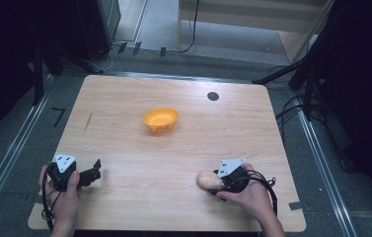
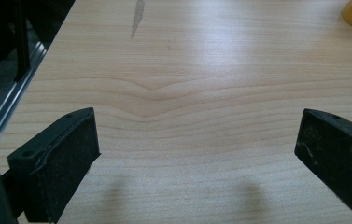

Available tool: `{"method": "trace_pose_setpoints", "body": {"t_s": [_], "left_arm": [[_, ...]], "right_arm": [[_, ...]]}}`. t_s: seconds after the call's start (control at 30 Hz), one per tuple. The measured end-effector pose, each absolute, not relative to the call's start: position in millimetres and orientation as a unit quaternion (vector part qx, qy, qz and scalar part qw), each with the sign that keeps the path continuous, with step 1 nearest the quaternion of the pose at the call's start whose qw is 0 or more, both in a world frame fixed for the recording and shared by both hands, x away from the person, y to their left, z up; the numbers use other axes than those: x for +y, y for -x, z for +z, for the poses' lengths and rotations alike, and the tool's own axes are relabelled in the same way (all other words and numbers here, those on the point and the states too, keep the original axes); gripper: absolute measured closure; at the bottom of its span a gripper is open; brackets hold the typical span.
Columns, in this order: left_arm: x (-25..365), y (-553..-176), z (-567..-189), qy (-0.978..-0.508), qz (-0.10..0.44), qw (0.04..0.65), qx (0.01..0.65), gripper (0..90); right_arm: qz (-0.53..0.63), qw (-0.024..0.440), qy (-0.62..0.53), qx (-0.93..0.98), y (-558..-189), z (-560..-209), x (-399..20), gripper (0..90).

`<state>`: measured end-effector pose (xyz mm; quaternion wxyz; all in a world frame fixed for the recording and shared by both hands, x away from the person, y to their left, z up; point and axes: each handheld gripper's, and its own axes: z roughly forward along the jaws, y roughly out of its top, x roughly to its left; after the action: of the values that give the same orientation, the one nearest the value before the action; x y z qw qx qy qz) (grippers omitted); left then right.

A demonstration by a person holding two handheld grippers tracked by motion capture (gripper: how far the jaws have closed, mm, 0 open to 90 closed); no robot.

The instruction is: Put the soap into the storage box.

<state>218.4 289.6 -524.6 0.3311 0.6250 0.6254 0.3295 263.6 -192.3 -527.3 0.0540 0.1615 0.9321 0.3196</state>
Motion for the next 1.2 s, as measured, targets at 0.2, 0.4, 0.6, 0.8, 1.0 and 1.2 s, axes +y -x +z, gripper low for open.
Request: {"method": "trace_pose_setpoints", "body": {"t_s": [0.2,0.4,0.6,0.8,1.0,1.2], "left_arm": [[289.7,-218.3,-524.6,-0.625,0.330,0.331,0.625,0.1],[289.6,-218.3,-524.7,-0.625,0.331,0.331,0.625,0.1],[289.9,-218.5,-524.7,-0.624,0.329,0.333,0.625,0.1],[290.2,-218.7,-524.7,-0.624,0.328,0.334,0.626,0.1],[290.5,-218.9,-524.8,-0.621,0.328,0.335,0.628,0.1],[290.6,-218.7,-524.8,-0.621,0.328,0.335,0.629,0.1]], "right_arm": [[0.319,0.056,-0.161,0.932,-263.9,-524.6,-193.4,33.1],[0.320,0.068,-0.155,0.932,-267.0,-509.1,-193.0,33.1],[0.324,0.076,-0.145,0.932,-275.1,-493.3,-189.4,33.1],[0.318,0.076,-0.132,0.936,-283.6,-487.8,-184.4,33.1],[0.314,0.078,-0.117,0.939,-298.0,-477.1,-175.5,33.1],[0.311,0.081,-0.105,0.941,-308.3,-470.1,-167.7,33.1]]}}
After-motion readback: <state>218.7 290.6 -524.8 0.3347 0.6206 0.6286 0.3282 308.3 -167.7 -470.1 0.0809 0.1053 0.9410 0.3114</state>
